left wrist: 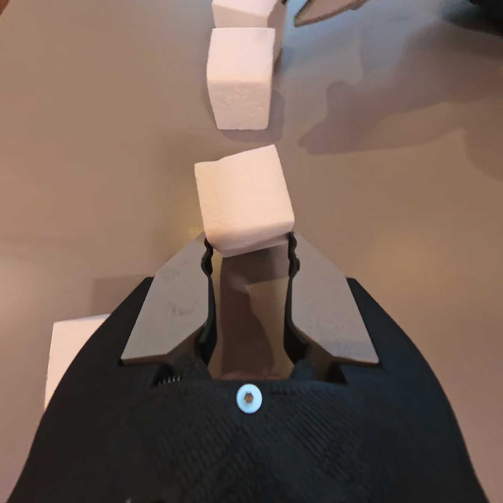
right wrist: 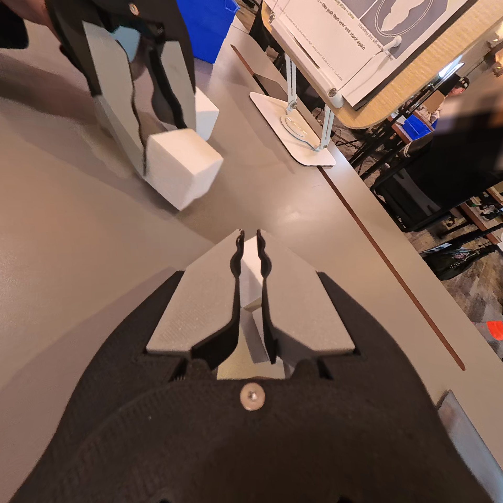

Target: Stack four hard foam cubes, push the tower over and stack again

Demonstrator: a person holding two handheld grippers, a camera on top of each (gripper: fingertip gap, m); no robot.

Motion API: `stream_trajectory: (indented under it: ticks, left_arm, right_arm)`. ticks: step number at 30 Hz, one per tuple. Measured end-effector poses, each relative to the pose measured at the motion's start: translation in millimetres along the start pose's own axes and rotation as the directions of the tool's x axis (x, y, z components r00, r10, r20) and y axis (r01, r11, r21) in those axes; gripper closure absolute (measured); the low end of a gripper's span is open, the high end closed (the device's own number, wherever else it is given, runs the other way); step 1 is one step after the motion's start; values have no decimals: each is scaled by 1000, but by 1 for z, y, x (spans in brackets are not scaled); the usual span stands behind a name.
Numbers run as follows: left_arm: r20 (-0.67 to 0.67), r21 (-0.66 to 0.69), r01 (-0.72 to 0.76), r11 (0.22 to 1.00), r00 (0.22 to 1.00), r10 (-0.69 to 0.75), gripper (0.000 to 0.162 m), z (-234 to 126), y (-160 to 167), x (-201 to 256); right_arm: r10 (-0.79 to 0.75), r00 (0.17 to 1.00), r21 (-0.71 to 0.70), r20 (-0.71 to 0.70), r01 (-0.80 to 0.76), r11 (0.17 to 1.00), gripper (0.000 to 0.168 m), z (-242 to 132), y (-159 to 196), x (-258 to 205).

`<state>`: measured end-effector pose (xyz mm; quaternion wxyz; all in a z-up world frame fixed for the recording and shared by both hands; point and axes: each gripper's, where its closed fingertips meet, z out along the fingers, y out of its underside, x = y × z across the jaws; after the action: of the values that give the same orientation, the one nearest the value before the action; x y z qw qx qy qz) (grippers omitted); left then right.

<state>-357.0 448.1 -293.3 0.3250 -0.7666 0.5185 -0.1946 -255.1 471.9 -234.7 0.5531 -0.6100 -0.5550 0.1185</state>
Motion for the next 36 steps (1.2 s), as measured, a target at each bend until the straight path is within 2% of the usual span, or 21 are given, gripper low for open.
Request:
stream_trajectory:
  ticks: [6,11,14,21,26,36]
  left_arm:
    - [-153,-18,-96,995,984,92,108,-24,23,24]
    - [-190,-109,-168,980,971,145,109,-14,42,35]
    - [-188,-133,-173,976,971,146,117,-9,44,35]
    - [-139,-141,-117,983,985,98,113,-9,46,21]
    - [-164,-112,-140,984,979,120,113,-16,43,27]
    - [-15,-108,-78,991,997,77,113,-12,36,-2]
  right_arm:
    - [51,999,17,19,-52,999,161,-6,1,5]
    - [74,997,50,35,-75,996,161,-10,-4,5]
    - [70,997,39,31,-71,997,160,-9,-1,5]
    - [56,998,21,29,-57,998,160,-7,1,3]
    - [59,998,23,28,-60,998,160,-7,1,4]
    - [50,998,14,26,-50,999,160,-6,3,3]
